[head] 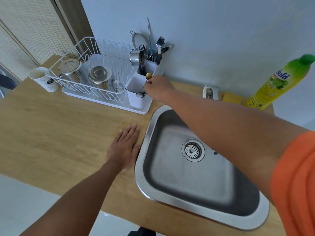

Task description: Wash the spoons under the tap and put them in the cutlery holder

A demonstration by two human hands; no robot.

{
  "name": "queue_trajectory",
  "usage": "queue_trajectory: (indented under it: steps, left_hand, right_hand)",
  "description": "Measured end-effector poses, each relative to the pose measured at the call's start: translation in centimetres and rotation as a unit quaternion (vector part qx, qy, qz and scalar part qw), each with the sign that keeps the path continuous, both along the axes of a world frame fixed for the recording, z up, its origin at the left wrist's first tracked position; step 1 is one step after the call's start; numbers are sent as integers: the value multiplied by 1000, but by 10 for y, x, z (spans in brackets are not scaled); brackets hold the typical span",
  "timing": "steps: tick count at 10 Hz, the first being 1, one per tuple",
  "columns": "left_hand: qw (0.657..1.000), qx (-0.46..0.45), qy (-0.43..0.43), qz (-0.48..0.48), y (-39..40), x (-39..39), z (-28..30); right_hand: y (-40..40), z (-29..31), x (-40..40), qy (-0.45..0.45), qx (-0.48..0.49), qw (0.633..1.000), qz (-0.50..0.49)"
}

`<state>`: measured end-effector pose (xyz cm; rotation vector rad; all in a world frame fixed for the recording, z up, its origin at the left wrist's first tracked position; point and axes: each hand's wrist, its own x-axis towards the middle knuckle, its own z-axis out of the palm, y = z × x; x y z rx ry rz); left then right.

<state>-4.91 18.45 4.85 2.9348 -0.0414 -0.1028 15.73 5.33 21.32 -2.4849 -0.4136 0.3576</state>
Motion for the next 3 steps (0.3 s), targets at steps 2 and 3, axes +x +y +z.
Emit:
queue_trajectory:
  steps: [2,3]
  left_hand:
    - [1000,-4,1,0,-2,0,3]
    - [1000,2,-4,1,-3,0,4]
  right_hand:
    - [-5,6,-5,22,-31,999,24]
    - [-15,-7,-12,33,-21,999,1]
